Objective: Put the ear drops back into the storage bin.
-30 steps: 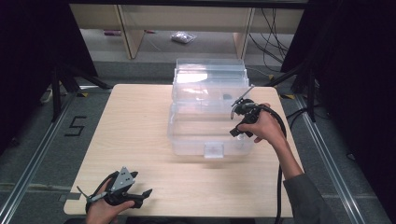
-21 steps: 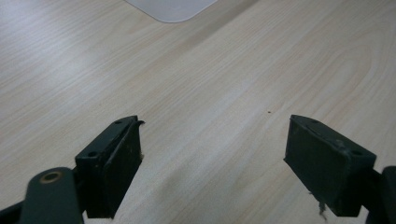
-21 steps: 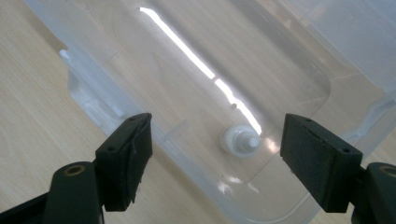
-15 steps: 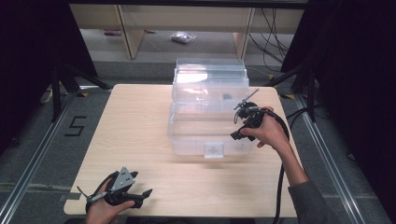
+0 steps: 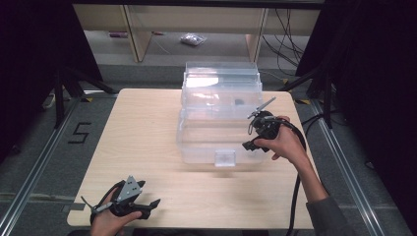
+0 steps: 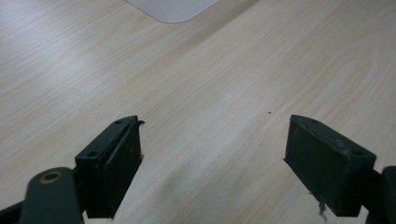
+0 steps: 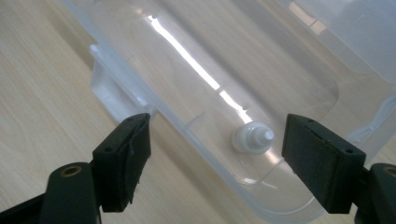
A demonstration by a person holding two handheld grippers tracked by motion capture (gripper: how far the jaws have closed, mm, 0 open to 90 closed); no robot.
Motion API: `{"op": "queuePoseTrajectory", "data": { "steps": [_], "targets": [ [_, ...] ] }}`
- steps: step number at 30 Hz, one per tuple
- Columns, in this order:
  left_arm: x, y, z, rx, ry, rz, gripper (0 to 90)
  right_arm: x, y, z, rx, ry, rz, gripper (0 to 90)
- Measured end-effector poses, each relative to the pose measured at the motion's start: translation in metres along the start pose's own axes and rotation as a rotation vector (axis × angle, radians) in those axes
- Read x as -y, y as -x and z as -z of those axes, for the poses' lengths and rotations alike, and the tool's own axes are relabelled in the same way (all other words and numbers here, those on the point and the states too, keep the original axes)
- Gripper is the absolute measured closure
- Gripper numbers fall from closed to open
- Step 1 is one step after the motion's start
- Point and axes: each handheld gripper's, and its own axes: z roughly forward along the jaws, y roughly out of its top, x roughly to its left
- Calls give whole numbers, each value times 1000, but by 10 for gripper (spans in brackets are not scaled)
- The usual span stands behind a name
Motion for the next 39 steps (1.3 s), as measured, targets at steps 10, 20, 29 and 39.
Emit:
{"op": "queuePoseTrajectory", "data": {
  "steps": [10, 20, 29, 39],
  "targets": [
    [-1, -1, 0, -2, -2, -20, 179, 18, -9, 4, -16, 66, -5, 240],
    [-1, -1, 0, -4, 0, -21, 179, 31, -15, 6, -34, 90, -17, 234],
    [-1, -1, 0, -4, -2, -20, 179, 38, -21, 8, -30, 126, 11, 221],
    [0, 2, -1, 6, 9, 10, 179, 45, -33, 9, -21, 162, 3, 212]
  ]
}}
